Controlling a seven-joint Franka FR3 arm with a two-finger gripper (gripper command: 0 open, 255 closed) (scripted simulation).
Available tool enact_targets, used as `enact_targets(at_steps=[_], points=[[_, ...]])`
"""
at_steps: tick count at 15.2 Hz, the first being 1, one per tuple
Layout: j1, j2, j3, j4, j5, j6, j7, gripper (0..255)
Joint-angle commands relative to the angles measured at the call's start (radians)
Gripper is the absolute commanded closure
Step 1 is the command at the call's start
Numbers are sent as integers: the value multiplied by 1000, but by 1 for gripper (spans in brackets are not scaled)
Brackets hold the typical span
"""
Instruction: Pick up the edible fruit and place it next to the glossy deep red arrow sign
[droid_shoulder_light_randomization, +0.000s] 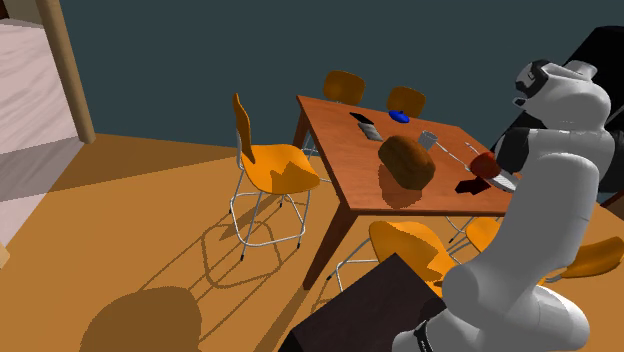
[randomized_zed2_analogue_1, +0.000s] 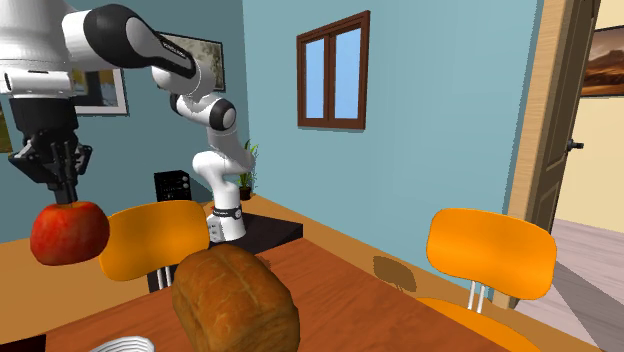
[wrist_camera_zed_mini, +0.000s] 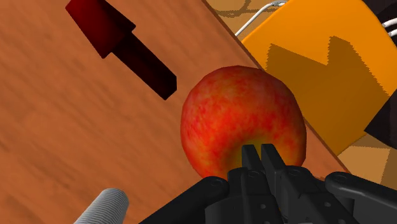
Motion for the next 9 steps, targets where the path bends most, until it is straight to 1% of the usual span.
enact_targets(at_steps=[1,9], points=[[14,-11,-3,-48,-5,37,-7,255],[61,-38,-8,-208,-17,163,-21,255]])
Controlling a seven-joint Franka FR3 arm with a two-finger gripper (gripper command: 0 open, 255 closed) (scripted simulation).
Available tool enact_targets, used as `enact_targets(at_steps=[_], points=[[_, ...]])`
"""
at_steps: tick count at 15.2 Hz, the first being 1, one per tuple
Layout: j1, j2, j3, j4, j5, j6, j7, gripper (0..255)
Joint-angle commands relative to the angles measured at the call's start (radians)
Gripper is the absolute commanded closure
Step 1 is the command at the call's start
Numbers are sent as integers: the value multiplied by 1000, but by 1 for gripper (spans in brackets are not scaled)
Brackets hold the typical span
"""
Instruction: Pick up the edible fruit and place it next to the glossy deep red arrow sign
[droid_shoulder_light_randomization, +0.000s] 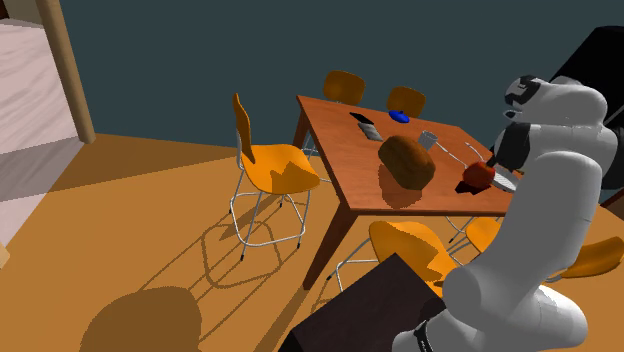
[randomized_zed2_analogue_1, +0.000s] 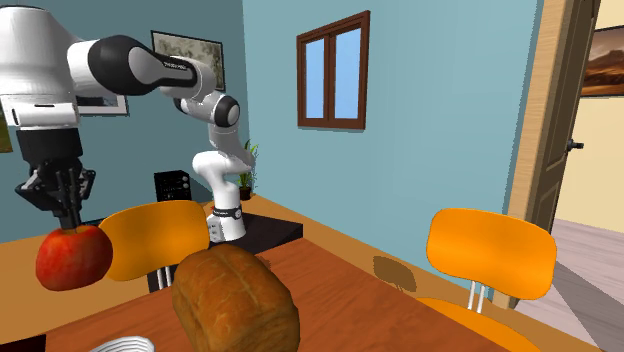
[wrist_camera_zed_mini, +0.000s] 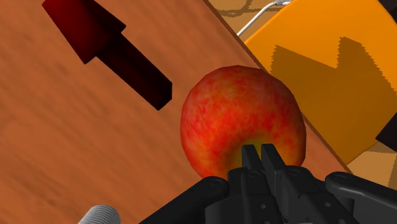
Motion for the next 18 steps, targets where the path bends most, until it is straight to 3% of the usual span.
enact_targets(at_steps=[1,18], points=[[8,-1,0,-31,0,28,-3,255],[44,19,14,-241,23,247,-36,255]])
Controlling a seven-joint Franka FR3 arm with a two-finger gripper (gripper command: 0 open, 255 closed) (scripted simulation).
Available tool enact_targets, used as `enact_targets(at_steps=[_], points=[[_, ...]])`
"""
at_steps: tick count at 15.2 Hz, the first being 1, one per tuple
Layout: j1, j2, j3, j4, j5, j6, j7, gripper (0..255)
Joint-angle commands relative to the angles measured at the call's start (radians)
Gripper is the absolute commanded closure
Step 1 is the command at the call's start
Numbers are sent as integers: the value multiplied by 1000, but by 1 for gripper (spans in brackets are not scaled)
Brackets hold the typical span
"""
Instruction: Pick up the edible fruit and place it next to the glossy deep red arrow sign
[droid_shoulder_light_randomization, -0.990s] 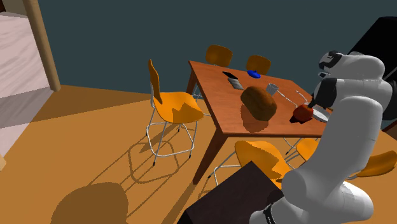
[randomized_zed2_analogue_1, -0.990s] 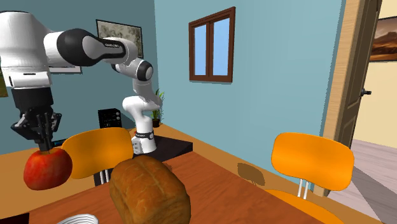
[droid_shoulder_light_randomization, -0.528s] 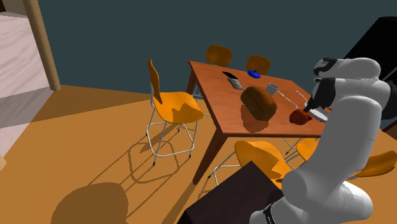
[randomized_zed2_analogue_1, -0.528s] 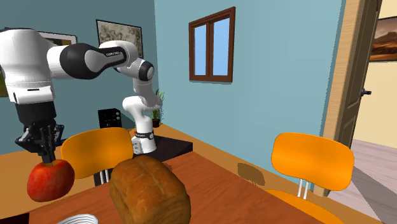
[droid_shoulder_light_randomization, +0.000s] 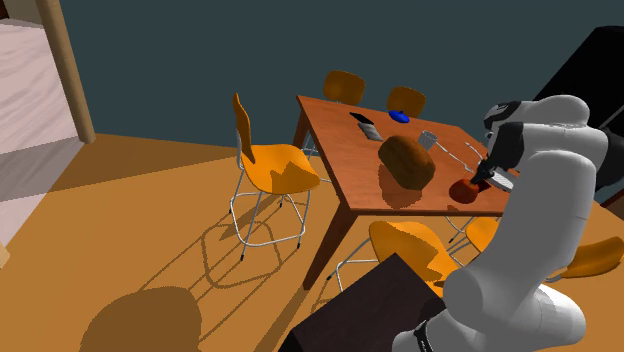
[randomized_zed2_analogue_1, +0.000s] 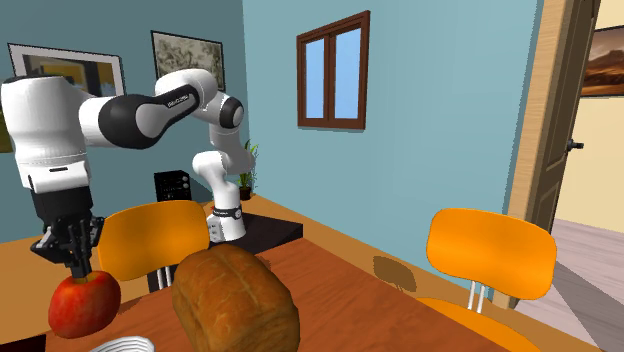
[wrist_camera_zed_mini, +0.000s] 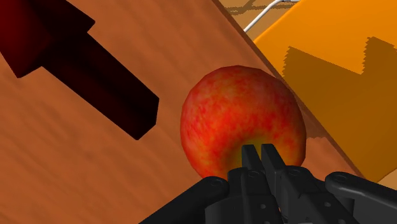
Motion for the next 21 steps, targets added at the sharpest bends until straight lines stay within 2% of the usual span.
enact_targets(at_steps=[1,8,9,14,18,21], points=[[0,4,2,-7,3,10,-2,255],[0,4,2,-6,3,10,-2,255],[0,4,2,-6,3,10,-2,0],[0,4,2,-6,3,10,-2,0],[-15,-17,-10,93,-16,-103,15,0],[-15,-17,-10,93,-16,-103,15,0]])
